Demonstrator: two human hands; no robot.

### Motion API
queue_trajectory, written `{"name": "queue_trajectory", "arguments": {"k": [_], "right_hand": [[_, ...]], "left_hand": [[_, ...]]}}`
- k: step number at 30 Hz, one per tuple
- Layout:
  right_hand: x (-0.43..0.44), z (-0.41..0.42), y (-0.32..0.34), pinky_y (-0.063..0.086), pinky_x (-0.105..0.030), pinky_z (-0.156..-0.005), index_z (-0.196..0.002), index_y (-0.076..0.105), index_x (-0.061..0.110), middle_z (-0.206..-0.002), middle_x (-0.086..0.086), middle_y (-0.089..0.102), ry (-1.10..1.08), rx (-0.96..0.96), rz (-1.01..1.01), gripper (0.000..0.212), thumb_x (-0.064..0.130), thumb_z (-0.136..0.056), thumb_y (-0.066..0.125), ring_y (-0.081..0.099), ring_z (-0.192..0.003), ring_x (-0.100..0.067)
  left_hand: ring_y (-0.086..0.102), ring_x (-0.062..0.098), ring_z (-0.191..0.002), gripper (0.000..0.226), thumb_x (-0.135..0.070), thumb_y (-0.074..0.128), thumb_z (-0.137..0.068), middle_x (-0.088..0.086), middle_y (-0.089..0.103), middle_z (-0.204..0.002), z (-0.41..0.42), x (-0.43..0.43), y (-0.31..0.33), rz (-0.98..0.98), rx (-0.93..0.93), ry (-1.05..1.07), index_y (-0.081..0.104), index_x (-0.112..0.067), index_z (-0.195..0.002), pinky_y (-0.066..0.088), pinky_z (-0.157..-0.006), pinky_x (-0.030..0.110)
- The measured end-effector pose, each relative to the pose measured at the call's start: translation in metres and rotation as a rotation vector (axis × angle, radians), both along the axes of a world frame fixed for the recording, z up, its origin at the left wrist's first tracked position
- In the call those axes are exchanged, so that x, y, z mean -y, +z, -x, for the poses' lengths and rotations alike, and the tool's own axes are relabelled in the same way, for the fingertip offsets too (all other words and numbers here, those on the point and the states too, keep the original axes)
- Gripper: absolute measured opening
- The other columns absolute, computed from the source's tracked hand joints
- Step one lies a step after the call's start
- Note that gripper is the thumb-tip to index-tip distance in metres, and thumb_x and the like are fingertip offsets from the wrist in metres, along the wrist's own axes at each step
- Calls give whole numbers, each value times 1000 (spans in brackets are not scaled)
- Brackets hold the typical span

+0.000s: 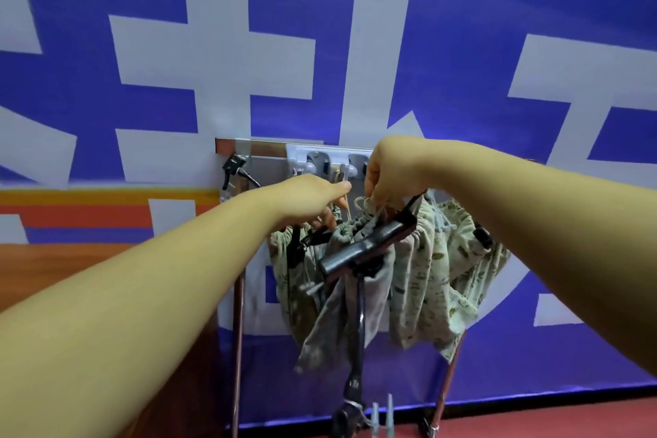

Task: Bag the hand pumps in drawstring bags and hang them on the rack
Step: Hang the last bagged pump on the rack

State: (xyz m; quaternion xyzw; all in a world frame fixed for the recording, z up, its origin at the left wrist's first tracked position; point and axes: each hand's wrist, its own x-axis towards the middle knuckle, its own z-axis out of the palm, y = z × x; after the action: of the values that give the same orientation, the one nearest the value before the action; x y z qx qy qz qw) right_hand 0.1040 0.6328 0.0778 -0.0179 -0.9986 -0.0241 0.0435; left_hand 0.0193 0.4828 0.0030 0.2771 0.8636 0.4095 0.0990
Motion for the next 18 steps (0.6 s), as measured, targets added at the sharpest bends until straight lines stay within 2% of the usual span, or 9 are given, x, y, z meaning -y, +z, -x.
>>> {"name": "queue_trajectory", "arguments": {"k": [2, 5, 7, 9, 11, 13, 15, 18], "right_hand": [[0, 9, 1, 56, -33, -77, -94, 79, 22, -86, 2, 75, -2, -16, 30, 16, 30, -80, 78, 65, -81, -21], [-10, 21, 0, 59, -36, -79, -91, 80, 23, -90, -1, 76, -30, -33, 68, 13, 29, -79, 79, 67, -81, -24], [-19, 29, -3, 61, -41, -77, -85, 79, 22, -89, -7, 77, -50, -38, 163, 6, 24, -79, 79, 67, -71, -25], [-27, 35, -6, 62, -42, -72, -81, 78, 18, -87, -13, 77, -70, -62, 269, 3, 18, -79, 79, 65, -63, -24], [-37, 40, -9, 62, -35, -64, -82, 76, 16, -84, -12, 77, -86, -108, 320, 3, 16, -79, 77, 68, -62, -25], [-45, 43, -11, 61, -34, -63, -84, 76, 17, -83, -10, 76, -86, -144, 332, 4, 16, -80, 77, 71, -67, -26], [-50, 47, -12, 62, -42, -70, -85, 76, 17, -82, -10, 76, -80, -162, 324, 6, 17, -79, 76, 69, -69, -26], [-57, 52, -12, 62, -46, -76, -84, 76, 17, -75, -8, 73, -66, -173, 353, 7, 19, -77, 80, 63, -66, -23]], "left_hand": [[57, 13, -60, 47, -52, 37, -105, 9, 74, -79, 1, -4, 4, 54, 4, 38, 68, -17, -110, 37, -57, 27], [63, 20, -73, 34, -39, 40, -106, 8, 79, -86, 6, -15, 10, 171, -60, 38, 65, -16, -115, 41, -57, 28], [66, 19, -71, 25, -28, 48, -104, 9, 77, -90, 9, -22, 13, 116, -95, 48, 66, -13, -109, 52, -59, 26], [61, 12, -61, 21, -22, 53, -100, 3, 71, -83, 14, -27, 13, 68, -146, -3, 70, -11, -104, 48, -54, 19], [59, 12, -63, 18, -17, 56, -97, 0, 69, -80, 15, -32, 13, 66, -169, -75, 74, -15, -100, 44, -56, 20], [57, 13, -65, 17, -15, 59, -94, 0, 68, -77, 18, -39, 14, 19, -141, -76, 76, -12, -95, 42, -53, 16], [56, 12, -63, 16, -19, 65, -91, -1, 66, -74, 21, -45, 16, -50, -103, -43, 77, -9, -96, 40, -51, 14], [52, 13, -63, 22, -28, 74, -86, 0, 63, -71, 24, -54, 18, -93, -40, -18, 78, -8, -95, 39, -61, 24]]}}
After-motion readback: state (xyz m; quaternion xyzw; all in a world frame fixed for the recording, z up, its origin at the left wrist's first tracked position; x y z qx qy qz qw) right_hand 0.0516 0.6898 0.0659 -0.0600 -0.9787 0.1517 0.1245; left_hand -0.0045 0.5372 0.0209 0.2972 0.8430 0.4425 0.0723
